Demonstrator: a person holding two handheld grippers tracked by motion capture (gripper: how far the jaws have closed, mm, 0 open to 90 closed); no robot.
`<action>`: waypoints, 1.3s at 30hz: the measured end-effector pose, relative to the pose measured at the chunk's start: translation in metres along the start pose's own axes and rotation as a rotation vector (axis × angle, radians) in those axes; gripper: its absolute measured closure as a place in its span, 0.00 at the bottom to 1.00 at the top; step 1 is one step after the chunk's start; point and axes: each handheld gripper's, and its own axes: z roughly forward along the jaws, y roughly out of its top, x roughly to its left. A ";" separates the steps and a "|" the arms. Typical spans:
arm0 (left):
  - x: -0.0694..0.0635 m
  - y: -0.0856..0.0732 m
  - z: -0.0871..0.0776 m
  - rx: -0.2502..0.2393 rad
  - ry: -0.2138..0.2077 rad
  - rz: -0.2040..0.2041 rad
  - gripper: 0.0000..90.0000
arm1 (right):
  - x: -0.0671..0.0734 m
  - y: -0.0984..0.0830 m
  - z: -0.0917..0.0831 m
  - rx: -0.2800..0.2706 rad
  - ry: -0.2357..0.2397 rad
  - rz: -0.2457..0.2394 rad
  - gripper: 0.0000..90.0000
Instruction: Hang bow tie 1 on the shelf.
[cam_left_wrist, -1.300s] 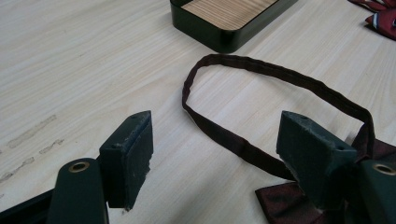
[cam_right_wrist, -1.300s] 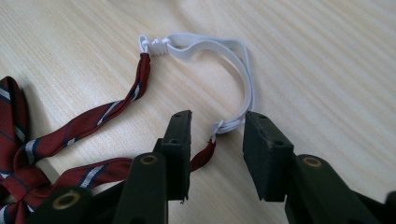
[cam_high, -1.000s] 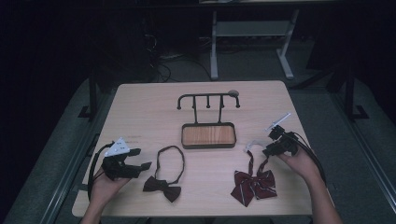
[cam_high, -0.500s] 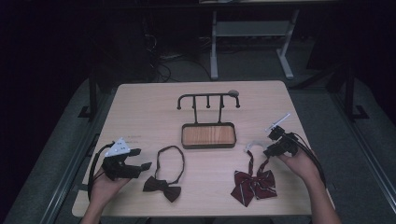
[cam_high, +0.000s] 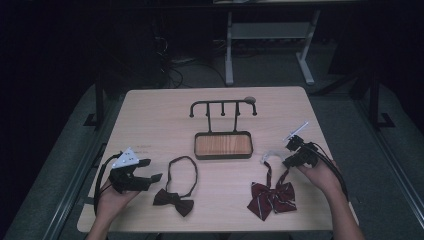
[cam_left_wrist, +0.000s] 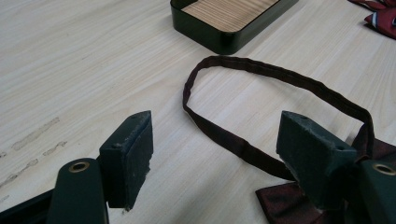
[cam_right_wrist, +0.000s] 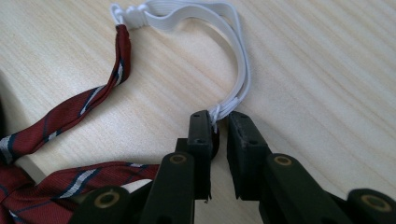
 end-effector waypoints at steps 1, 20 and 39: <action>0.000 0.000 0.000 0.001 0.000 0.000 0.30 | 0.000 0.000 0.000 0.001 -0.001 0.000 0.89; -0.002 0.000 0.002 0.006 -0.005 0.005 0.30 | 0.011 0.006 -0.024 -0.030 0.055 -0.060 0.94; -0.002 0.001 0.002 0.006 -0.005 0.009 0.30 | 0.025 0.016 -0.059 -0.084 0.199 -0.203 0.94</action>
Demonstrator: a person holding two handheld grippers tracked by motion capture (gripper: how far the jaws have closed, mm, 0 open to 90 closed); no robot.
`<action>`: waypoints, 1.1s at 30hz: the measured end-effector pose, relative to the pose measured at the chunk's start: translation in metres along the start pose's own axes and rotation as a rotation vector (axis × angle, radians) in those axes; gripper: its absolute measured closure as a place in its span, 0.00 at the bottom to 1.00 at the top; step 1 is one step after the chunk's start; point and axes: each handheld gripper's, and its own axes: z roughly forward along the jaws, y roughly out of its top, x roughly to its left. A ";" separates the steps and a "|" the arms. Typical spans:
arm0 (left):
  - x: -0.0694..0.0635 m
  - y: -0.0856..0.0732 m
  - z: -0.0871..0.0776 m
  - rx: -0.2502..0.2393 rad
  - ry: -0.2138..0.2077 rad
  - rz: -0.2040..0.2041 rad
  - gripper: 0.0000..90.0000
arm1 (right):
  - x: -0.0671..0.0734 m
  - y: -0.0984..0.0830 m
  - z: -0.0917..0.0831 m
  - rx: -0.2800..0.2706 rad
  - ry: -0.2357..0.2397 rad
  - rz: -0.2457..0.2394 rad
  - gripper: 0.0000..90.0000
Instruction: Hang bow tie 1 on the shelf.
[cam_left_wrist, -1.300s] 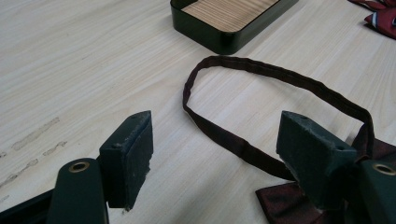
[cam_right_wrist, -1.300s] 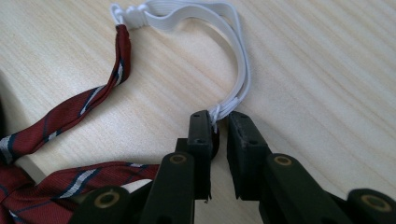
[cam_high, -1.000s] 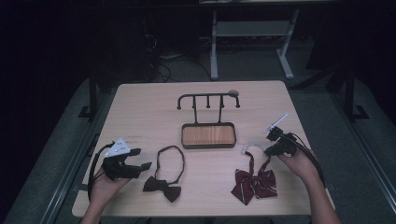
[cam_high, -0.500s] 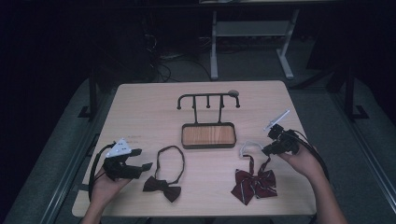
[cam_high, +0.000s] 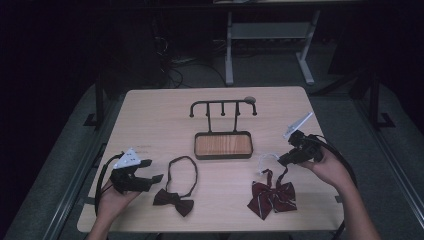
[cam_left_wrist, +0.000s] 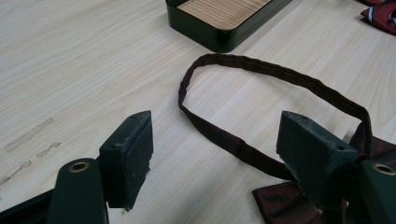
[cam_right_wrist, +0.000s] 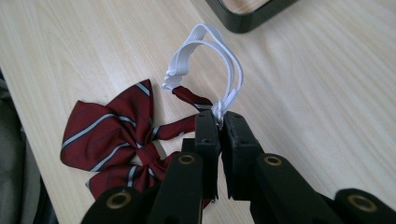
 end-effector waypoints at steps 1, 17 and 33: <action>0.000 0.000 0.000 0.000 0.000 0.000 0.30 | 0.001 0.001 -0.001 -0.002 0.000 -0.009 0.94; 0.000 0.000 -0.001 -0.003 0.001 -0.002 0.30 | 0.011 0.023 -0.020 -0.025 0.023 -0.075 0.94; 0.000 0.000 -0.001 -0.006 0.001 0.004 0.30 | 0.017 0.041 -0.042 -0.043 0.014 -0.110 0.94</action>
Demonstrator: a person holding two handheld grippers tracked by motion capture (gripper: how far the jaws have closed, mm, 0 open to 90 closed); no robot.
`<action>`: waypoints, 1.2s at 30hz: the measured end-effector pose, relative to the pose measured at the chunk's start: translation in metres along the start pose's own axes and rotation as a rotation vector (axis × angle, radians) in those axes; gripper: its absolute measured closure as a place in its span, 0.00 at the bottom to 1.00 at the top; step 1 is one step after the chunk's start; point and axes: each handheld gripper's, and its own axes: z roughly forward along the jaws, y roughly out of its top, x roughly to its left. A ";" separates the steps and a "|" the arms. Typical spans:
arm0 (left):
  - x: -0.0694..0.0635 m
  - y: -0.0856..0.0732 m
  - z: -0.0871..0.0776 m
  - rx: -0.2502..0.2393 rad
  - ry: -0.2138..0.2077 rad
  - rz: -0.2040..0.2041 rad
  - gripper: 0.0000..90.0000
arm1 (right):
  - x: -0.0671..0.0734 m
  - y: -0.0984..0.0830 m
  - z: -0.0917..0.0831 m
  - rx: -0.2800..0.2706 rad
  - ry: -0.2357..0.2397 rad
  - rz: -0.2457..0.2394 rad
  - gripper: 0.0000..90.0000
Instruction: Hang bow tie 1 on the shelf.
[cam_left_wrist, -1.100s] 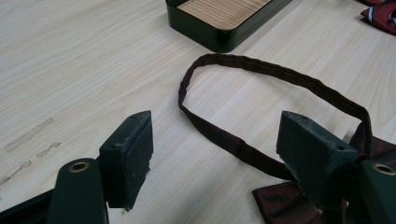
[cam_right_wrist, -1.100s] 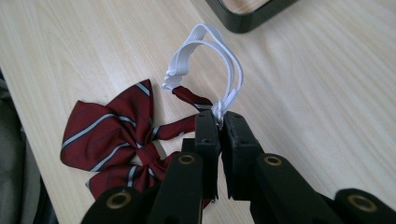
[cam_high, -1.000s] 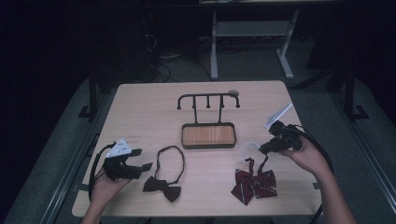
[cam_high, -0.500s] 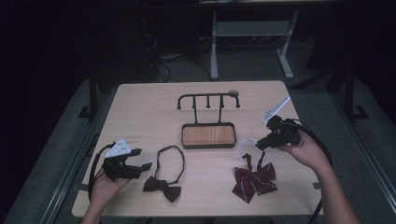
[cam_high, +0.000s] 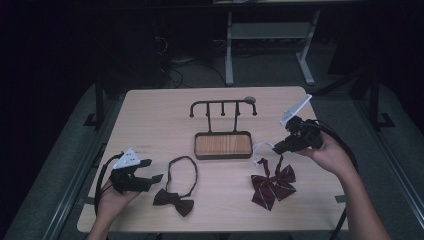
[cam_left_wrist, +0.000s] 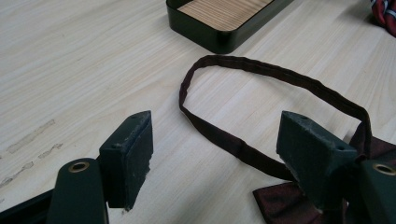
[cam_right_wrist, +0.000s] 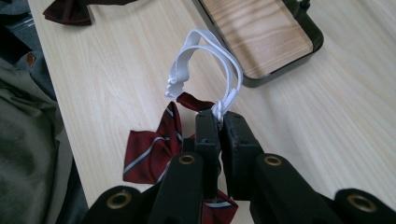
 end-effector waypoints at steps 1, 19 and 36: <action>0.000 0.000 0.000 0.000 0.000 0.001 0.30 | 0.000 0.001 -0.001 -0.001 0.001 0.000 0.94; 0.001 0.000 -0.001 -0.005 0.000 0.000 0.30 | -0.003 0.022 -0.016 0.000 -0.005 -0.020 0.94; 0.000 0.000 -0.002 -0.008 0.000 -0.002 0.30 | -0.007 0.042 -0.029 -0.001 -0.032 -0.036 0.95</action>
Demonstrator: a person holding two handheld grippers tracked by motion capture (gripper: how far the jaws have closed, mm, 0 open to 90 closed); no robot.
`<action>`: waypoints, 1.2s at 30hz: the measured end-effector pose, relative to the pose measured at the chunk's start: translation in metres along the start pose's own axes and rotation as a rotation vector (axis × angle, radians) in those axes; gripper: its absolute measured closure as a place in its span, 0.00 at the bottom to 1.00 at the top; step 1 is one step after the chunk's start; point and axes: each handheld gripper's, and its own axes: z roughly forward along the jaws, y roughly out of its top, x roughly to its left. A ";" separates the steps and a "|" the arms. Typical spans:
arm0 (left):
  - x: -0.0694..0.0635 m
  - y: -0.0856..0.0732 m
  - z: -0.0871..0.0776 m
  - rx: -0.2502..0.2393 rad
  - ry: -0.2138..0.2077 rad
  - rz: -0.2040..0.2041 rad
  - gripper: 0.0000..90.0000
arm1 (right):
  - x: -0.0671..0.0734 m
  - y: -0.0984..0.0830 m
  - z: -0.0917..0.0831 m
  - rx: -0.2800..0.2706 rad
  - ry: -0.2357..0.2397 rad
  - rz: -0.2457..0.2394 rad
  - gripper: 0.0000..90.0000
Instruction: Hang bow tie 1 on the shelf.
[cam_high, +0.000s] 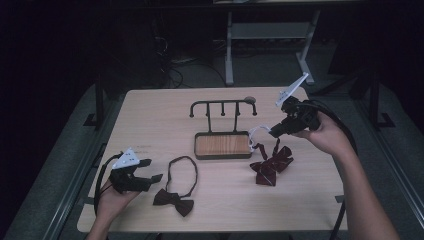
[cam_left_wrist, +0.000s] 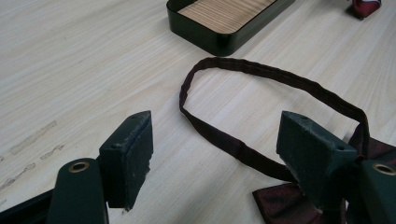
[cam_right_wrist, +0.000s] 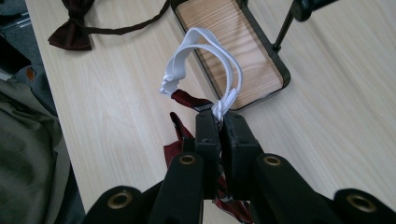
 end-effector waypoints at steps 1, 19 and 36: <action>0.000 0.000 0.000 0.001 0.000 0.000 0.30 | 0.000 0.000 0.000 0.000 0.000 0.000 0.95; 0.000 0.001 0.000 0.001 -0.003 0.004 0.30 | -0.006 0.018 -0.004 0.004 -0.012 -0.005 0.95; 0.002 0.000 0.001 0.004 -0.009 -0.001 0.30 | -0.022 0.038 -0.009 0.023 -0.016 0.006 0.94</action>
